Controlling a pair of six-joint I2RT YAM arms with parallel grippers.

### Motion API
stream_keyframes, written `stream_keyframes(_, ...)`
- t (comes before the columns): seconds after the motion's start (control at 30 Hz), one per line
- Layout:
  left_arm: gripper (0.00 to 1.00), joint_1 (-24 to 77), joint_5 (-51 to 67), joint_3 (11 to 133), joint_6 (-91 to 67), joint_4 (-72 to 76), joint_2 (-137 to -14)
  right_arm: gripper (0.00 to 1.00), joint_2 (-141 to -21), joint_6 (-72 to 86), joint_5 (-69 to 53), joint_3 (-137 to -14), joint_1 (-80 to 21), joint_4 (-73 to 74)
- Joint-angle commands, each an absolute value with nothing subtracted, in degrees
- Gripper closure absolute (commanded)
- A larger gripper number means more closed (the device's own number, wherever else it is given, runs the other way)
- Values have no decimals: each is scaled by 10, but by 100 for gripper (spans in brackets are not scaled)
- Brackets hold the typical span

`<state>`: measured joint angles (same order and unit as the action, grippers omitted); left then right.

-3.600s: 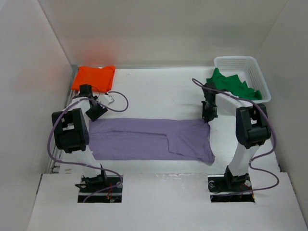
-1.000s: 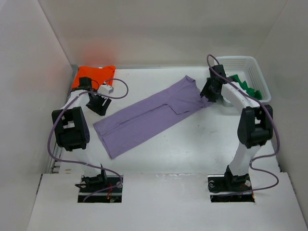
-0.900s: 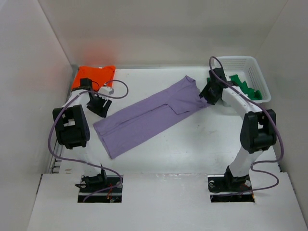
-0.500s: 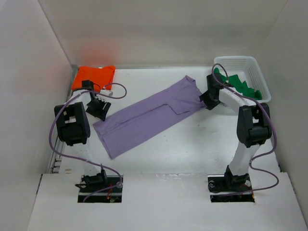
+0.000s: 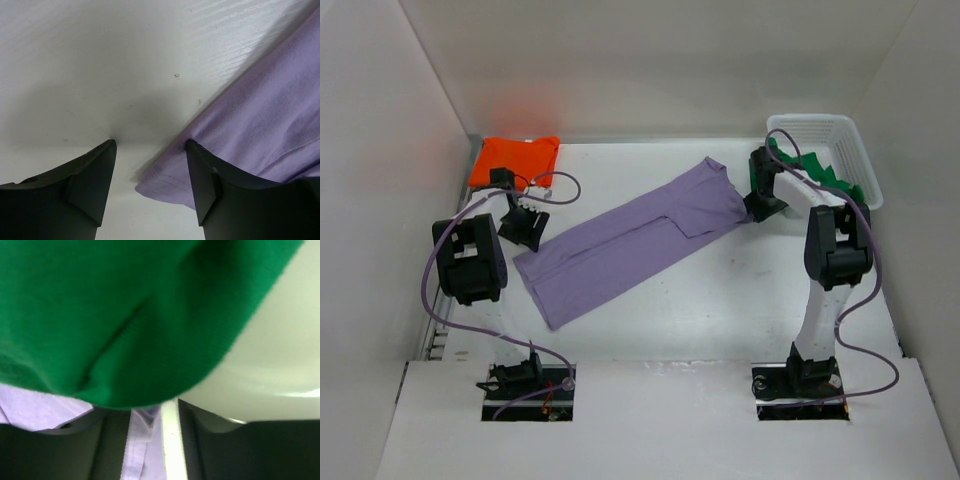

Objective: Fold and stack the t-shirts

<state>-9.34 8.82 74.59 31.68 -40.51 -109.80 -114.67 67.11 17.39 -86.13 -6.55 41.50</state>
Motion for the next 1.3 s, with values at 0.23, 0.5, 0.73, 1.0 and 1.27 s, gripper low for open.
stream_keyframes(0.23, 59, -79, 91, 692, 318, -418, -1111, 98, -1167, 653, 188, -897, -66, 450)
stream_keyframes(0.5, 94, -66, 96, 673, 327, -450, -1104, 100, -1159, 605, 207, -907, -75, 441)
stream_keyframes(0.73, 98, -44, 91, 632, 366, -508, -1070, 100, -1147, 549, 223, -921, -116, 428)
stream_keyframes(1.0, 97, -51, 94, 581, 389, -569, -1028, 100, -1180, 465, 223, -1002, -125, 410)
stream_keyframes(1.27, 93, -5, 152, 558, 376, -594, -994, 100, -1340, 375, 153, -1268, -138, 473)
